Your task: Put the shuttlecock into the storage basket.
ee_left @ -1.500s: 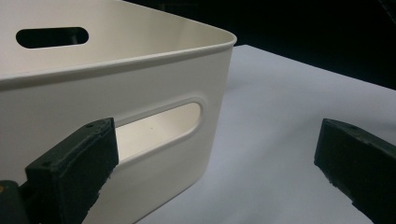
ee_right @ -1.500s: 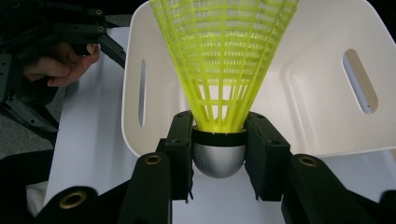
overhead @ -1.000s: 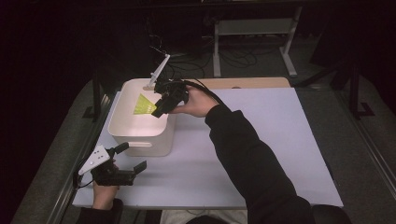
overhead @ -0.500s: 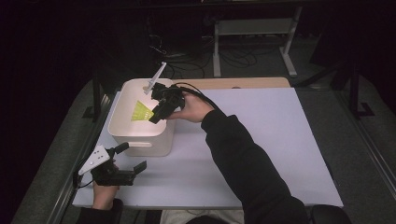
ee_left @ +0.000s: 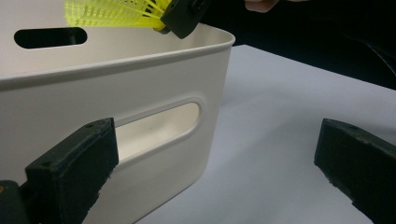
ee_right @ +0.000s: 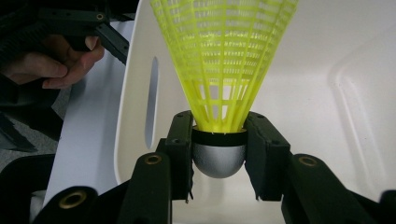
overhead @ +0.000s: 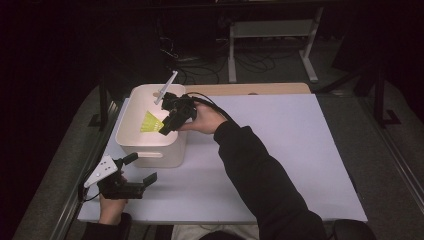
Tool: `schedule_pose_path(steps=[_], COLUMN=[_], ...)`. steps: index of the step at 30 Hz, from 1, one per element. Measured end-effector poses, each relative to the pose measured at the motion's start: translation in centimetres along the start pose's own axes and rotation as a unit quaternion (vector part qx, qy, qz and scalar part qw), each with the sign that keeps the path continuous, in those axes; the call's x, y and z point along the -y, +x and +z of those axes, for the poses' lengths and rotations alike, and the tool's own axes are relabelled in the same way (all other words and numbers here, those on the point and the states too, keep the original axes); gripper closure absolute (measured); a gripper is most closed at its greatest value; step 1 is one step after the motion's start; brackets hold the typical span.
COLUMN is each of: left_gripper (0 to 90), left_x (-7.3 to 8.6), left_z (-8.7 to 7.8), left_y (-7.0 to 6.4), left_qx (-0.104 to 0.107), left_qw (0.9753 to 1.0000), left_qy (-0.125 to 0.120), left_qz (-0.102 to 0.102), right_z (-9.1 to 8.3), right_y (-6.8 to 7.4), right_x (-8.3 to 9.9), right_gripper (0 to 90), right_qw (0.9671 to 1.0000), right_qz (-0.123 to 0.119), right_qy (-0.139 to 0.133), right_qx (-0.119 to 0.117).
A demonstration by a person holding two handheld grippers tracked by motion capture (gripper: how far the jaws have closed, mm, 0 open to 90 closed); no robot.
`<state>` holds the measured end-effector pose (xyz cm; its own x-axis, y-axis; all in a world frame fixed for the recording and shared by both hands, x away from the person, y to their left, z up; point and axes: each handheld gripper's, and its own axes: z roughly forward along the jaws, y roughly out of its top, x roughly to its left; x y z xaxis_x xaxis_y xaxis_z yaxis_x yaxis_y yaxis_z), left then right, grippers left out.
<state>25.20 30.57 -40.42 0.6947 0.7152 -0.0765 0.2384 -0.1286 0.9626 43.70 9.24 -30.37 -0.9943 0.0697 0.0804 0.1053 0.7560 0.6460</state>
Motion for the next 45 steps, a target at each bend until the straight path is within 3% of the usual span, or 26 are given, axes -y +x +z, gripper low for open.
schedule_pose_path(steps=[9,24,36,45], left_gripper=[0.0,0.0,0.0,0.0], left_x=[0.0,0.0,0.0,0.0], left_z=[0.0,0.0,0.0,0.0], left_y=[0.0,0.0,0.0,0.0], left_qx=[0.000,-0.001,0.001,0.000], left_qw=[1.0000,1.0000,1.0000,1.0000], left_qy=[0.001,0.001,0.001,0.001], left_qz=[0.000,0.001,0.001,0.001], right_z=[0.4,-0.5,-2.1,-3.1], right_y=[-0.2,-0.2,-0.1,0.0], right_x=[0.1,0.7,1.5,2.4], right_gripper=[62.1,31.5,17.4,12.2], right_qw=[1.0000,0.9996,0.9986,0.9970], right_qz=[0.000,0.016,0.030,0.043], right_qy=[-0.001,-0.012,-0.033,-0.042], right_qx=[-0.001,0.019,0.031,0.048])
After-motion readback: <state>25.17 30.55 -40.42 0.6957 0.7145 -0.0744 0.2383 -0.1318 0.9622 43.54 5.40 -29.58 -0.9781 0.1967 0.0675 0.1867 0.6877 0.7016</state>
